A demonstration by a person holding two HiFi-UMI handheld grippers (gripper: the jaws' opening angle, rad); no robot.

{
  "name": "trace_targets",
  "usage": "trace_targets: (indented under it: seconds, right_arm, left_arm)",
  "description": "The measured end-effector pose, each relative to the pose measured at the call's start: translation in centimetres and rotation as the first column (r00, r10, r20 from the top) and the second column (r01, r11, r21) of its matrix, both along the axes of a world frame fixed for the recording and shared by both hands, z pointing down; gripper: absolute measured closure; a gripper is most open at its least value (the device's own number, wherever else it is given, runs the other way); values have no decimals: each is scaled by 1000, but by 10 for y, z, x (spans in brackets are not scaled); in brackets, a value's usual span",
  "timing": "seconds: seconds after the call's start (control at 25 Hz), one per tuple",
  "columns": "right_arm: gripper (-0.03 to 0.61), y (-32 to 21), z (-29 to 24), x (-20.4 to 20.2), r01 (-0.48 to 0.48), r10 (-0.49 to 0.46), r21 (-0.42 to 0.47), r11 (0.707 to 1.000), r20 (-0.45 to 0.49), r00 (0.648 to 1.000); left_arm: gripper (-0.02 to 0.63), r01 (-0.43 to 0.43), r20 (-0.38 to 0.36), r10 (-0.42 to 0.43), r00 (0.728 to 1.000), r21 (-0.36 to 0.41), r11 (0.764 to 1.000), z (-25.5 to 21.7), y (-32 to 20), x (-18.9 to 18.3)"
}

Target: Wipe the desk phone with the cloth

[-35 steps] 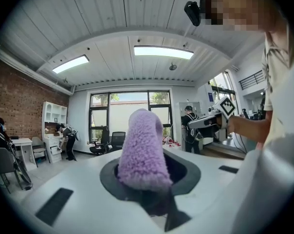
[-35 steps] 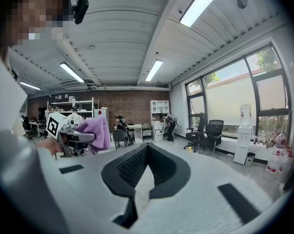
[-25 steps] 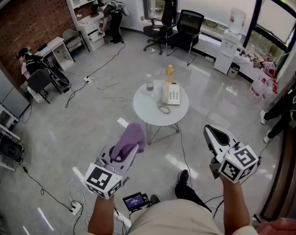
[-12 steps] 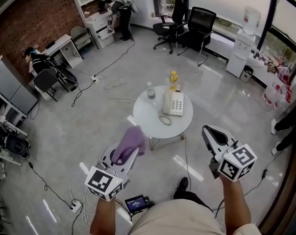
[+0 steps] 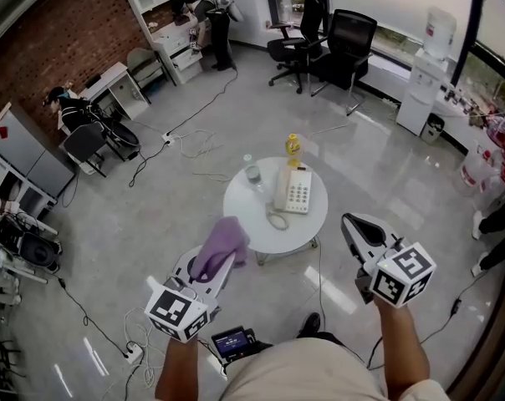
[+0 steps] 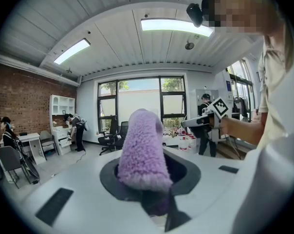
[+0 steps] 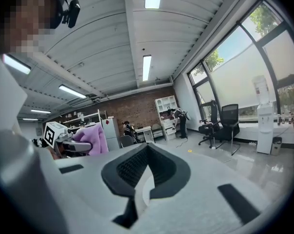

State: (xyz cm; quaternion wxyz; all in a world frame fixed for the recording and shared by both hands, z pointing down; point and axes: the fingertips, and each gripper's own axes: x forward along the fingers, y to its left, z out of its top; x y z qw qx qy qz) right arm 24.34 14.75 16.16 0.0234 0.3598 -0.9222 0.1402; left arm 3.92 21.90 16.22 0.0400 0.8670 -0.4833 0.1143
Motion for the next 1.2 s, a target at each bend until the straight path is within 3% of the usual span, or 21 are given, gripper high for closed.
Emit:
trace_targets:
  seconds: [0.32, 0.48, 1.2]
  right_arm:
    - [584, -39, 7, 33, -1, 2, -15, 1000, 13, 1000]
    - [584, -60, 20, 32, -16, 16, -23, 1000, 6, 1000]
    - [584, -189, 68, -64, -109, 102, -98, 989, -71, 992]
  left_arm:
    - [534, -3, 21, 3, 1000, -16, 1000, 2, -42, 31]
    - [534, -35, 15, 35, 999, -12, 999, 17, -66, 29]
    - [534, -148, -52, 144, 988, -68, 987, 67, -225, -53]
